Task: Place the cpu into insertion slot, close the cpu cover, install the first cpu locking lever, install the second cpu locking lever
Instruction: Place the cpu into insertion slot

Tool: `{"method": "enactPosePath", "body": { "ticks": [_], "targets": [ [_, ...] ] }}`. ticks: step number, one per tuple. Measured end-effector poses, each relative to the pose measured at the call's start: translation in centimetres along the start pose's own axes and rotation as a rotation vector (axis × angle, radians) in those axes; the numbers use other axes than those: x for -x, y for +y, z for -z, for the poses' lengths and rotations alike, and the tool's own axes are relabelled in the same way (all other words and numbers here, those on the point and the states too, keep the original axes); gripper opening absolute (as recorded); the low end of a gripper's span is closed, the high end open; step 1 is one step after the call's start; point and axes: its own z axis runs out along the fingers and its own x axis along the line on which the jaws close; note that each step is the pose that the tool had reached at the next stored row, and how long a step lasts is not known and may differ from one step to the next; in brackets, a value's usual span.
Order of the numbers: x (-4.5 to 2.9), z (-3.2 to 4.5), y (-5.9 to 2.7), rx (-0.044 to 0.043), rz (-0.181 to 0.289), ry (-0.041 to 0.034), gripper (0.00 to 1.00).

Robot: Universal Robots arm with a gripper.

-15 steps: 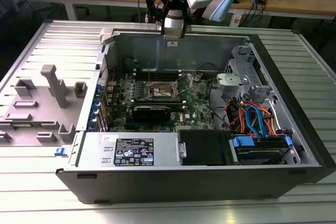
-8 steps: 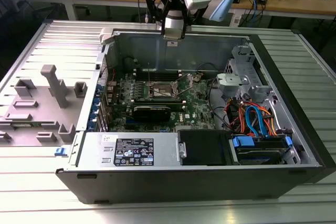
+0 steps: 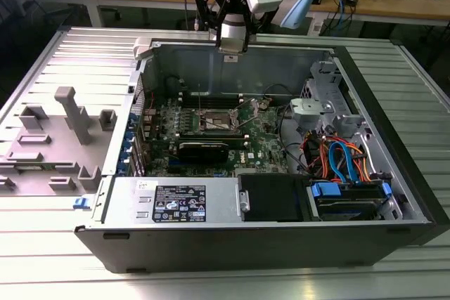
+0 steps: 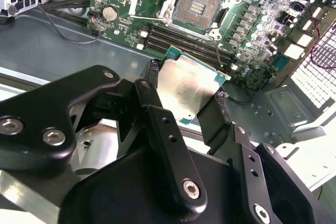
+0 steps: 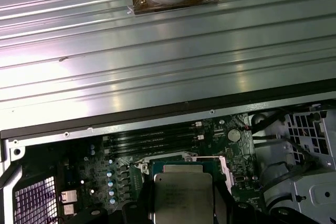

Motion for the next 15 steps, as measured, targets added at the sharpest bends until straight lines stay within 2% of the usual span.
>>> {"method": "enactPosePath", "body": {
  "ticks": [7,12,15],
  "targets": [
    [0.02,-0.07,-0.13,-0.0004,-0.007,-0.0009,0.55],
    [0.03,-0.18,-0.16,0.0000,-0.063,-0.0057,0.55],
    [0.07,-0.27,-0.47,0.0003,-0.076,-0.0068,0.55]
  ]
}}
